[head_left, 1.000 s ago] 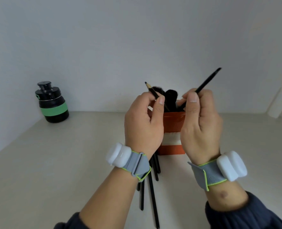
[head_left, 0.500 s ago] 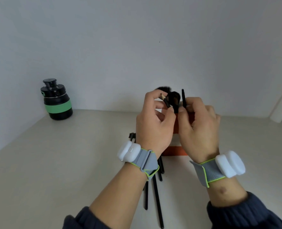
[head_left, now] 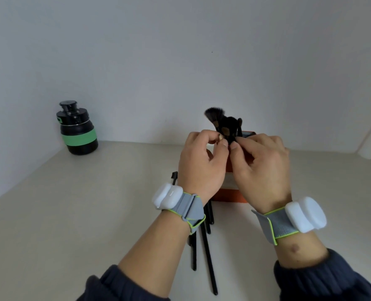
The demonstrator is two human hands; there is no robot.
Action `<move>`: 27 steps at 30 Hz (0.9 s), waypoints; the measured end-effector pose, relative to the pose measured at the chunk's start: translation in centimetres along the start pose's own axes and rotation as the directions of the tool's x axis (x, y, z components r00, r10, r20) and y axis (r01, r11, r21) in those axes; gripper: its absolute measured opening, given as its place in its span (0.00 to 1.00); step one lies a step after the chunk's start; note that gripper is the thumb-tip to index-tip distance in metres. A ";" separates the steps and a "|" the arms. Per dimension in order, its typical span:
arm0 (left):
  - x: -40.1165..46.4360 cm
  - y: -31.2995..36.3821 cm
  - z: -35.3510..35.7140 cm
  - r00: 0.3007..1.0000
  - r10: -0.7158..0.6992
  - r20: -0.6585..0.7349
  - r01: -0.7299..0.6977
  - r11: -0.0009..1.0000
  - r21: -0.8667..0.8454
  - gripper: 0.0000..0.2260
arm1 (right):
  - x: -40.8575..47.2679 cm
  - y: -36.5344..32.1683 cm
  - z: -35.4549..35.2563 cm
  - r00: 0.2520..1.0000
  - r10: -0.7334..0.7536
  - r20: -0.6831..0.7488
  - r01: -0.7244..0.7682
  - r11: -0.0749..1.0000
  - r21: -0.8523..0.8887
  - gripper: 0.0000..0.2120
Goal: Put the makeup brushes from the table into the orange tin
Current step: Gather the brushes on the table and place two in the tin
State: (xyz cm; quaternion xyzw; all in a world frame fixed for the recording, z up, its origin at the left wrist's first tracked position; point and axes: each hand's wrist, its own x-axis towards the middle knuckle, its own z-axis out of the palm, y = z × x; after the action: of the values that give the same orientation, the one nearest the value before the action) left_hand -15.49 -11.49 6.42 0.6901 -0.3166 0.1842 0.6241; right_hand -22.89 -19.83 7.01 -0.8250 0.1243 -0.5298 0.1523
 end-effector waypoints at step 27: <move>1.8 -7.2 -9.0 0.705 -0.570 0.422 0.117 0.680 0.724 0.19 | -4.1 -3.2 3.1 0.727 -0.092 0.680 0.106 0.994 0.021 0.10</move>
State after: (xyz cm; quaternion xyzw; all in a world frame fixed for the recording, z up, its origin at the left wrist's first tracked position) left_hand -8.13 -2.94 3.62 0.9305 -0.2734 -0.0841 0.2286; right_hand -21.60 -15.00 3.64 -0.9684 0.0208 -0.1978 0.1507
